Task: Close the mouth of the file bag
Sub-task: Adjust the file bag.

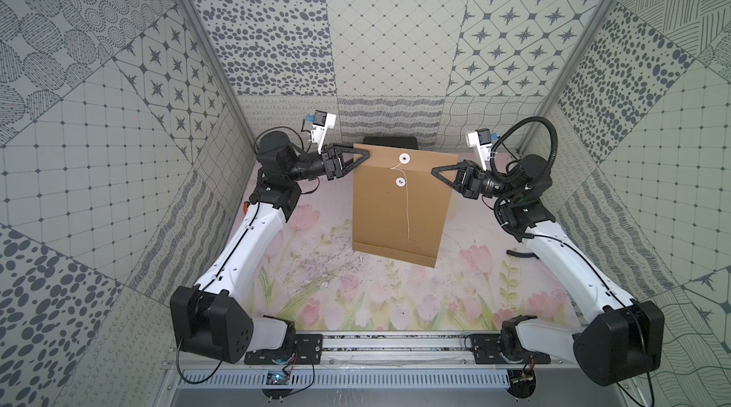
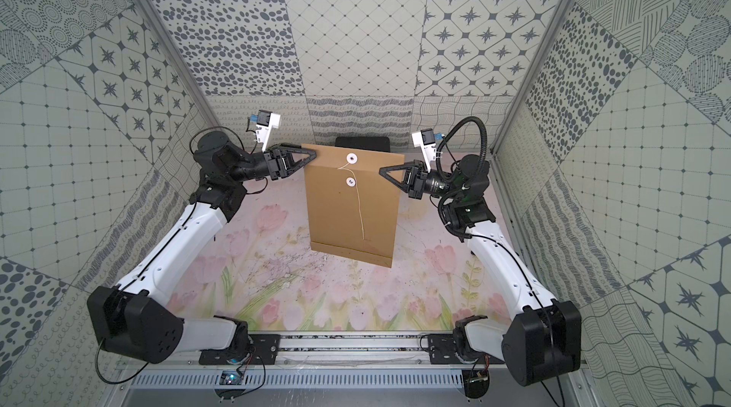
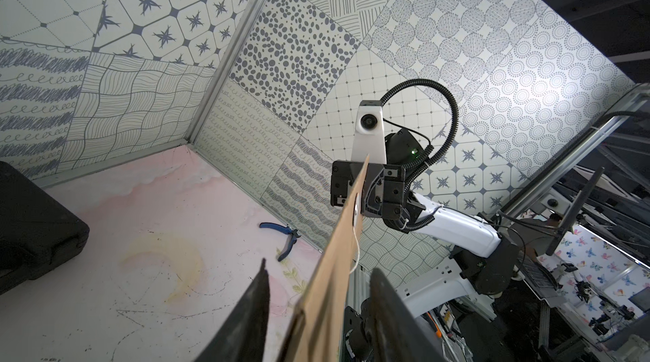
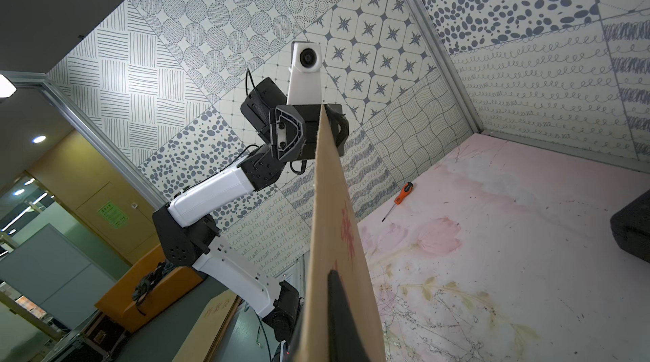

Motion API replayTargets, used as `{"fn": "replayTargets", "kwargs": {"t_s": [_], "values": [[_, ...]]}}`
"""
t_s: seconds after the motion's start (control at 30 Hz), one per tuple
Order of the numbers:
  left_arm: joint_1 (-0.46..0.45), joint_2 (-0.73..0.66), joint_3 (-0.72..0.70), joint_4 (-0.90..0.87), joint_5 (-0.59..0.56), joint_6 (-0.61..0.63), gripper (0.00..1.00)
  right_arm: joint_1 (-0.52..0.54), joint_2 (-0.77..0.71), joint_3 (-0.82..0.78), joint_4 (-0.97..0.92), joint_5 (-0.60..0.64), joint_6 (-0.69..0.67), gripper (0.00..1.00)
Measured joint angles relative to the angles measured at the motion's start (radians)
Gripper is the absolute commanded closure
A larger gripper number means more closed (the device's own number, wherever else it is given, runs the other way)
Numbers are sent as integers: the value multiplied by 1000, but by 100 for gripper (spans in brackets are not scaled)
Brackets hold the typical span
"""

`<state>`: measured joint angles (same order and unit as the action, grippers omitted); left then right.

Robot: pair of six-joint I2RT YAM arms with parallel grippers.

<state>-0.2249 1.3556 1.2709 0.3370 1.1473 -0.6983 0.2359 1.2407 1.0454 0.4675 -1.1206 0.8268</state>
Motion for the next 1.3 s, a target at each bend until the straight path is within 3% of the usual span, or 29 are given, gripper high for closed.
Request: {"fn": "replayTargets", "kwargs": {"t_s": [0.27, 0.43, 0.57, 0.73, 0.77, 0.87, 0.9, 1.0, 1.17, 1.3], "values": [[-49, 23, 47, -78, 45, 72, 65, 1, -2, 25, -7, -17, 0, 100], [-68, 32, 78, -155, 60, 132, 80, 6, -6, 26, -7, -24, 0, 100], [-74, 32, 95, -198, 68, 176, 100, 6, -6, 26, -8, -24, 0, 100], [-74, 27, 97, -225, 68, 227, 100, 6, -6, 26, -14, -24, 0, 99], [-74, 24, 95, -224, 67, 235, 100, 6, -6, 26, -16, -23, 0, 92], [-72, 15, 88, -221, 60, 248, 100, 7, -15, 27, -54, -3, -20, 52], [-69, 15, 88, -219, 53, 248, 100, 7, -23, 28, -80, 13, -39, 44], [-49, 17, 90, -197, 30, 230, 100, 8, -69, 28, -194, 95, -115, 34], [-16, 22, 135, -162, -38, 167, 100, 15, -182, 28, -407, 291, -241, 33], [-1, 26, 205, -161, -122, 98, 100, 98, -266, 28, -555, 500, -352, 50]]}}
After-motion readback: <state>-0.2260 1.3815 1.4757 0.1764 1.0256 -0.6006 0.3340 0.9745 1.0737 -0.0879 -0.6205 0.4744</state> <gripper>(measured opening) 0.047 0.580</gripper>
